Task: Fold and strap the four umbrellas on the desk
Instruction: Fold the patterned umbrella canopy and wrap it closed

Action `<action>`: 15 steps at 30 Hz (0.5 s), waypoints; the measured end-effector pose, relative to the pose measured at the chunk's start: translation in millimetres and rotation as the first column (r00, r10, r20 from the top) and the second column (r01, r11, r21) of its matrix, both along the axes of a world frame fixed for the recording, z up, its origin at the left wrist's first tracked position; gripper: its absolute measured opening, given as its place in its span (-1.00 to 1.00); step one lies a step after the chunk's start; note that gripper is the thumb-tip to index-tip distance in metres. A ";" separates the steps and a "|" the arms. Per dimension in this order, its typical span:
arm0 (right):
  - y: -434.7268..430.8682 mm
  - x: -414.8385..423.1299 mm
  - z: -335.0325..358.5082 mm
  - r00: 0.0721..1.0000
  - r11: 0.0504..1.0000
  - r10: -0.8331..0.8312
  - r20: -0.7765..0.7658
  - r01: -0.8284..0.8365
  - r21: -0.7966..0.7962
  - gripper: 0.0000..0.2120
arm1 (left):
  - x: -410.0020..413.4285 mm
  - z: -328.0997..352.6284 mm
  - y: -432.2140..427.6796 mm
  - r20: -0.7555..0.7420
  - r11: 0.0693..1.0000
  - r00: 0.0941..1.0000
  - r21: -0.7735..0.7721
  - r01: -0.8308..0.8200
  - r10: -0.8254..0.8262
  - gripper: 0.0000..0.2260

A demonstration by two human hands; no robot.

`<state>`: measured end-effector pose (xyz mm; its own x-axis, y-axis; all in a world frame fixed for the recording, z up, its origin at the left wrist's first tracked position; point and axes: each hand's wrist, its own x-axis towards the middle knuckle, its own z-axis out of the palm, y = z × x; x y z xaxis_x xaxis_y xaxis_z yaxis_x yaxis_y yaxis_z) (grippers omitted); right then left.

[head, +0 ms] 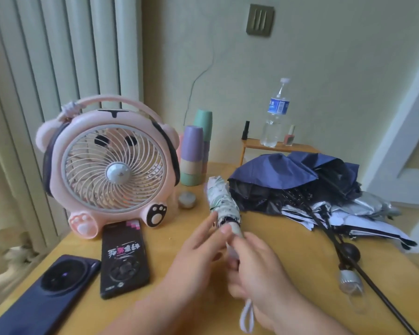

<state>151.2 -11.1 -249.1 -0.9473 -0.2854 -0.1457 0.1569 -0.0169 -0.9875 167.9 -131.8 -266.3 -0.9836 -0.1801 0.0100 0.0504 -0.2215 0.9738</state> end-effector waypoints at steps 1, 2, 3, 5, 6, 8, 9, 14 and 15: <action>-10.3 -7.5 4.6 0.999 0.998 -0.038 0.009 0.038 -0.052 -0.82 | -1.0 0.8 -5.8 -0.024 1.000 1.000 -0.007 -0.003 0.003 -0.26; -18.4 -18.6 6.5 0.998 0.996 -0.064 -0.007 0.064 -0.059 -0.84 | -2.4 1.3 -10.0 -0.044 0.999 0.999 -0.029 -0.032 0.030 -0.30; -26.5 -32.3 6.7 0.996 0.995 -0.085 -0.037 0.083 -0.048 -0.85 | -4.5 0.7 -13.1 -0.069 0.993 0.994 -0.083 -0.085 0.079 -0.35; -39.1 -62.7 7.7 0.987 0.992 -0.108 -0.119 0.114 0.048 -0.78 | -7.4 -1.9 -18.0 -0.121 0.947 0.975 -0.244 -0.209 0.184 -0.47; -42.3 -76.1 10.3 0.983 0.982 -0.096 -0.157 0.119 0.144 -0.71 | -8.3 -1.4 -19.7 -0.143 0.912 0.965 -0.320 -0.257 0.222 -0.49; -41.9 -94.9 14.8 0.979 0.912 -0.009 -0.204 0.092 0.401 -0.51 | -9.5 -3.4 -20.9 -0.171 0.849 0.953 -0.436 -0.300 0.249 -0.43; -38.0 -100.9 14.3 0.972 0.824 0.046 -0.232 0.095 0.559 -0.40 | -9.4 -3.9 -21.1 -0.171 0.825 0.952 -0.476 -0.305 0.253 -0.42; -8.7 -91.8 0.2 0.923 0.576 0.174 -0.344 0.187 0.795 -0.67 | -16.0 -13.9 -22.9 -0.186 0.657 0.956 -0.695 -0.292 0.229 -0.75; -0.1 -84.9 -4.0 0.926 0.594 0.174 -0.336 0.173 0.786 -0.75 | -16.8 -15.0 -22.5 -0.198 0.629 0.956 -0.721 -0.291 0.216 -0.83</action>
